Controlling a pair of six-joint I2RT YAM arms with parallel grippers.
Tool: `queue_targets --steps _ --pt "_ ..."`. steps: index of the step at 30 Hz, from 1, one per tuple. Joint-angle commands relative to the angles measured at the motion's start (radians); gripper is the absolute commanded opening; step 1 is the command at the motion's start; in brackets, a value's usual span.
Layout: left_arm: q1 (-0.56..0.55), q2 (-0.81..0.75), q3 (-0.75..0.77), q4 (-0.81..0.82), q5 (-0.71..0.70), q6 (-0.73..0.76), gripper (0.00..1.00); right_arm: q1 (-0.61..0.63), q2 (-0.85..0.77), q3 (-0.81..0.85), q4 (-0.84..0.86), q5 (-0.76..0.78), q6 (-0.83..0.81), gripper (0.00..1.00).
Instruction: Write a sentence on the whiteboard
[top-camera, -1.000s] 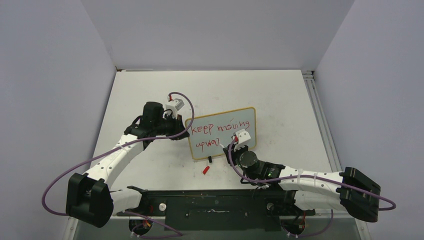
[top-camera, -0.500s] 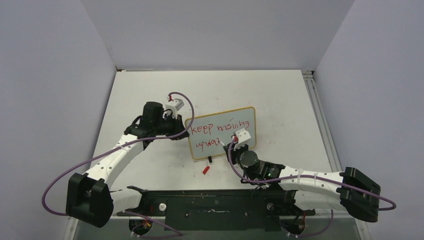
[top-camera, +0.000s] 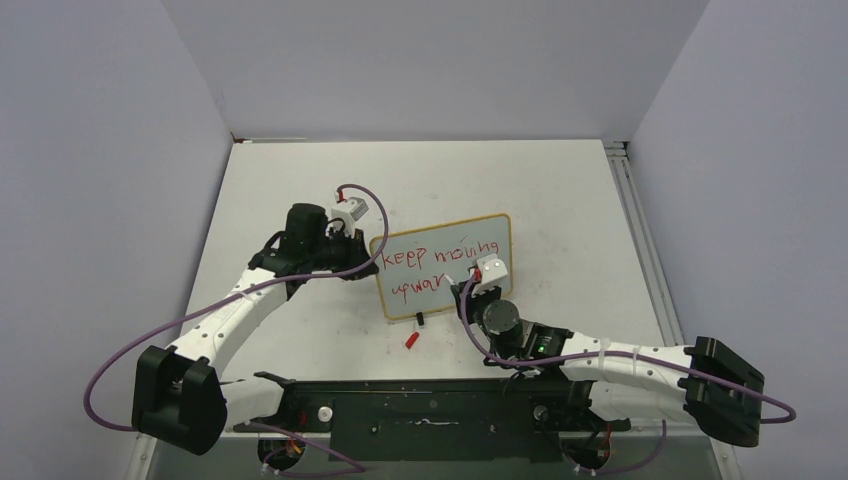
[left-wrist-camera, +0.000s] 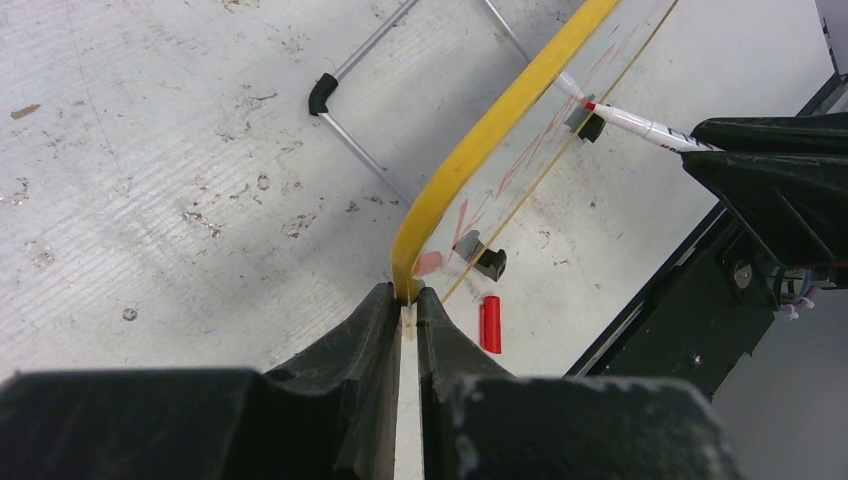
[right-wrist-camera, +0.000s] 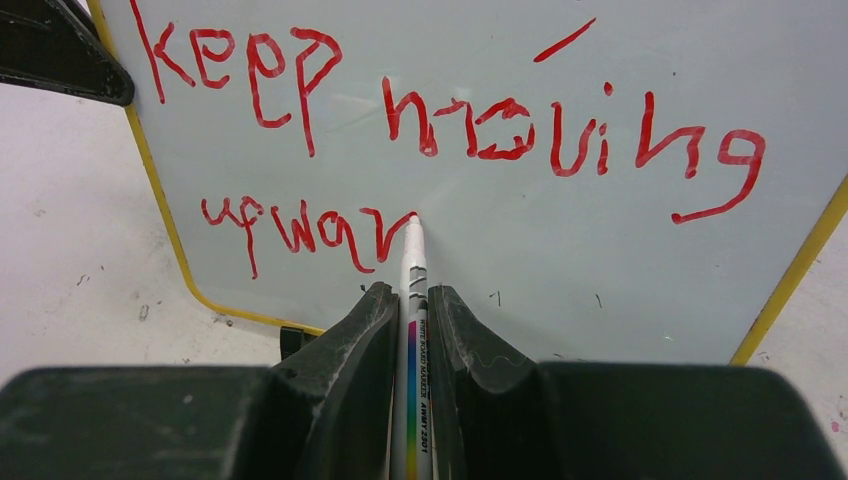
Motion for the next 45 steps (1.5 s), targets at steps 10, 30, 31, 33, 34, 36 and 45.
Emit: queue_targets --steps 10,30,31,33,34,36,45 --pt "-0.004 0.004 0.026 -0.008 0.005 0.003 0.00 0.028 -0.126 0.005 -0.004 -0.033 -0.025 0.05" --pt "-0.004 0.007 0.023 -0.006 0.007 0.003 0.00 -0.005 -0.125 -0.059 -0.035 -0.031 0.036 0.05" --pt "-0.004 0.008 0.021 -0.006 0.006 0.003 0.00 -0.008 -0.123 -0.059 -0.034 -0.032 0.034 0.05" --pt "-0.004 0.014 0.022 -0.004 0.007 0.002 0.00 -0.013 -0.121 -0.066 -0.018 -0.032 0.032 0.05" --pt "-0.004 0.020 0.024 -0.007 0.007 0.002 0.00 -0.017 -0.120 -0.068 -0.015 -0.034 0.033 0.05" --pt "-0.004 0.021 0.026 -0.011 0.008 0.005 0.00 -0.027 -0.114 -0.067 -0.007 -0.044 0.031 0.05" --pt "-0.004 0.013 0.023 -0.007 0.010 0.005 0.00 -0.045 -0.090 -0.061 0.019 -0.069 0.026 0.05"
